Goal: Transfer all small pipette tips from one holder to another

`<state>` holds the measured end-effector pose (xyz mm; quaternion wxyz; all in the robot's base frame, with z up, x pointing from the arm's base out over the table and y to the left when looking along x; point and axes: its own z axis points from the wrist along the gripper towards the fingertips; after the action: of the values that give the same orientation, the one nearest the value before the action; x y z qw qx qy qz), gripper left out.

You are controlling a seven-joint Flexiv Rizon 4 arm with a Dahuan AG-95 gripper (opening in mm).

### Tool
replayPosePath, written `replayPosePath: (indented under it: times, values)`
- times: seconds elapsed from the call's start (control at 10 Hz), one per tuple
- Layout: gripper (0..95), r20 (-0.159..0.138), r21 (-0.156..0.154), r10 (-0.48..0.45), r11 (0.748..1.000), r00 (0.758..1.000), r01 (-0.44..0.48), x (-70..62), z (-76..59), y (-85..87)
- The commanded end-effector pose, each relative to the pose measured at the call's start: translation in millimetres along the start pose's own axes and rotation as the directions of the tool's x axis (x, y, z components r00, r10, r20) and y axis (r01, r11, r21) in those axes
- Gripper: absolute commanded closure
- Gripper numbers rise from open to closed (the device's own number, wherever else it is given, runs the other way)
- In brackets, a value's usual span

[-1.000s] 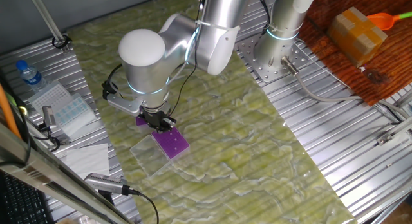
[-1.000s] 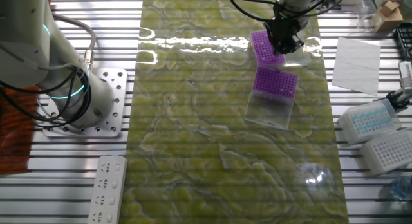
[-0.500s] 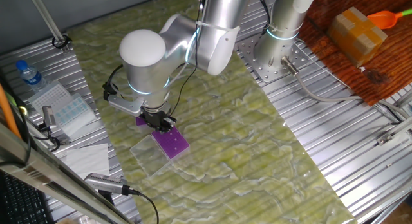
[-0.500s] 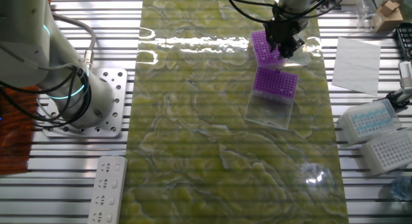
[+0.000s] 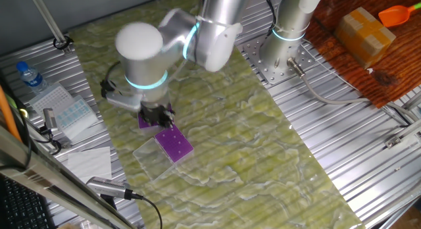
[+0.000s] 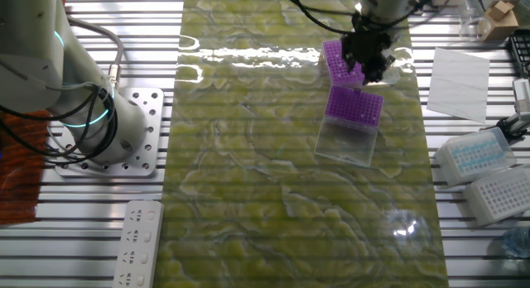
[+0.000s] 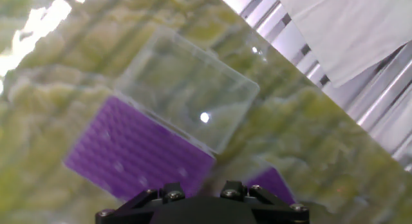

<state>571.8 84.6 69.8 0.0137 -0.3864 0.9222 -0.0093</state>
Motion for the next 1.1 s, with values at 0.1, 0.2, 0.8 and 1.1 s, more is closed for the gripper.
replayPosePath:
  times: [0.1, 0.2, 0.8, 1.1]
  values:
    - [57.0, 0.004, -0.001, -0.024, 1.0, 1.0, 0.024, 16.3, 3.9, -14.6]
    - [57.0, 0.005, 0.001, -0.036, 0.999, 0.999, 0.036, 21.0, 6.2, -20.6]
    - [57.0, 0.007, 0.006, -0.086, 0.996, 0.996, 0.086, 33.9, 11.1, -38.6]
    - [57.0, 0.011, 0.012, -0.106, 0.994, 0.994, 0.106, 41.7, 12.5, -44.7]
